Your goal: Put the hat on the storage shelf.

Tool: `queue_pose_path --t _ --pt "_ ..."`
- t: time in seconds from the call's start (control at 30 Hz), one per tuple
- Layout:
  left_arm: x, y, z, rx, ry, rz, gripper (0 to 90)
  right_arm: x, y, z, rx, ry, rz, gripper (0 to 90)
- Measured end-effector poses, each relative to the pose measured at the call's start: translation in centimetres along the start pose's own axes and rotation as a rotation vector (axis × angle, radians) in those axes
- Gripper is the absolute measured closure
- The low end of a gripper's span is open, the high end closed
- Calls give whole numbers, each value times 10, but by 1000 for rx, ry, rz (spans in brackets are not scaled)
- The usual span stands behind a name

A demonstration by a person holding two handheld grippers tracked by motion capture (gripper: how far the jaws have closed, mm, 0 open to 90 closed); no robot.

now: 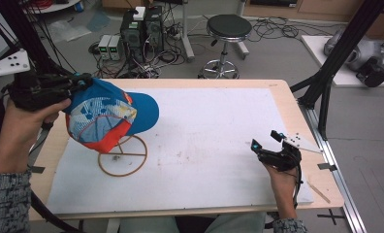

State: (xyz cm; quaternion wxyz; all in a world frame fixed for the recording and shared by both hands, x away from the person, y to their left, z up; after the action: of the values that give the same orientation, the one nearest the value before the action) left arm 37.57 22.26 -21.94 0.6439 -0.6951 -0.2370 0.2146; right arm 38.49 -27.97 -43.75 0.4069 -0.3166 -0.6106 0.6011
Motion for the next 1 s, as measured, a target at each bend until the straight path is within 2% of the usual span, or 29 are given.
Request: queue_pose_path --t 0.4,0.63,0.83,1.0 --pt "-2 17 15 -35 27 3 862 1 1 0 4 -4 -2 97" --pt "-5 23 20 -47 39 -19 862 2 1 -1 6 -6 -5 97" --pt "0 31 22 -61 43 -1 861 2 1 -1 7 -12 0 97" --pt "3 38 25 -93 72 20 861 2 2 -1 10 -11 0 97"
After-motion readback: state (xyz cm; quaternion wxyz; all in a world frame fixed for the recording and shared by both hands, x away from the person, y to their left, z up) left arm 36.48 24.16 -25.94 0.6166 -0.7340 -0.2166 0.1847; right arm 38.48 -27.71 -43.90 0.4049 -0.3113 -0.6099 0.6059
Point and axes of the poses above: each handheld gripper's, and its own axes: z roughly backward along the jaws, y roughly out of its underside, x roughly to its left, the point moved 9 cm from there along -z, roughly forward along the jaws, and after that the axes turned 11 degrees about -x, right-handed, at the moved point
